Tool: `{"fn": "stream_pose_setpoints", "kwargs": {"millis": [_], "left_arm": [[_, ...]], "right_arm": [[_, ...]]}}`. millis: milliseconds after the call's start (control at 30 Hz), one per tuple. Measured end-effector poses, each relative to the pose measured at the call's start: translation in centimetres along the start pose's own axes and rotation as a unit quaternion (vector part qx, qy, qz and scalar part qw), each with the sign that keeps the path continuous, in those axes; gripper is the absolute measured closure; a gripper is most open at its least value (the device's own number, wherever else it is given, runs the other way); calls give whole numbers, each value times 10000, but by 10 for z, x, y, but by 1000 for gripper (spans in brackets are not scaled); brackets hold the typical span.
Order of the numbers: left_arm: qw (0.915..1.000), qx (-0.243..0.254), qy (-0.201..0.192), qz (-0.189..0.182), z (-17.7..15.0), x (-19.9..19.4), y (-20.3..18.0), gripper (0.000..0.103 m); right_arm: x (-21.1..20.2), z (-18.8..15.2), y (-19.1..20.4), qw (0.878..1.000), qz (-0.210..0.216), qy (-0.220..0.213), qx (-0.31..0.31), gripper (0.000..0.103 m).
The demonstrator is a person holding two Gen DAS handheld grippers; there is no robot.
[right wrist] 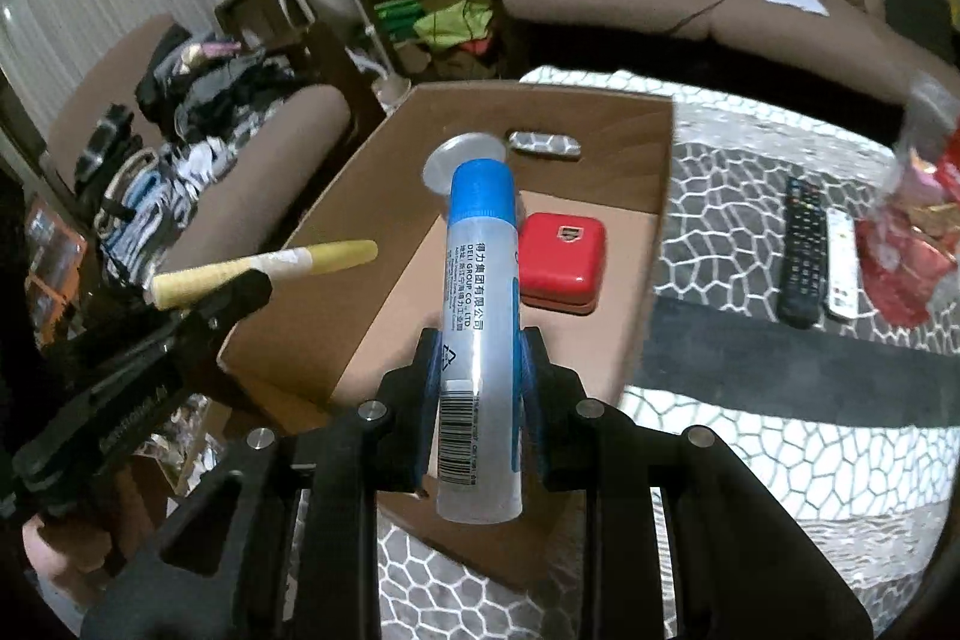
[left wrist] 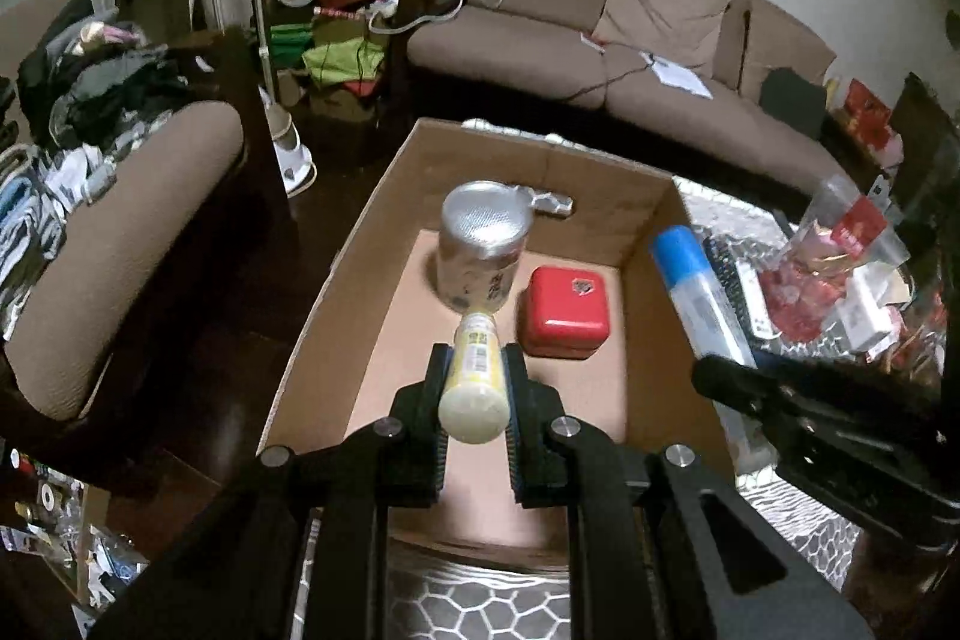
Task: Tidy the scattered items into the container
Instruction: 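Carry the yellow marker and the glue stick over the cardboard box with both grippers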
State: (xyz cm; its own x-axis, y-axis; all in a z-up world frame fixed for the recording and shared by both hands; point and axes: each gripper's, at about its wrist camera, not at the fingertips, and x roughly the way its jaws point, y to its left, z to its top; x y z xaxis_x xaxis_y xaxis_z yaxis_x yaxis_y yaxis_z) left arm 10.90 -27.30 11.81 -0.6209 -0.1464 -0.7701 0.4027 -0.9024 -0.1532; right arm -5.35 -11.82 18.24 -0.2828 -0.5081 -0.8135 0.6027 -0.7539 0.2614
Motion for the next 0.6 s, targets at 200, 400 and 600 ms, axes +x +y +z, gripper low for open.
{"fn": "stream_pose_setpoints", "kwargs": {"millis": [200, 400, 600], "left_arm": [[9996, -44, 291, 7, 6, 30, 23, 88], [9986, 85, 510, 125, 7, 56, 37, 88], [9985, 43, 549, -22, 9, 64, 50, 88]], "right_arm": [[51, 21, 15, 9990, -137, 402, -122, 79], [107, 33, 18, 9962, -209, 838, -95, 79], [161, 33, 22, 9905, -387, 1307, -180, 79]]}}
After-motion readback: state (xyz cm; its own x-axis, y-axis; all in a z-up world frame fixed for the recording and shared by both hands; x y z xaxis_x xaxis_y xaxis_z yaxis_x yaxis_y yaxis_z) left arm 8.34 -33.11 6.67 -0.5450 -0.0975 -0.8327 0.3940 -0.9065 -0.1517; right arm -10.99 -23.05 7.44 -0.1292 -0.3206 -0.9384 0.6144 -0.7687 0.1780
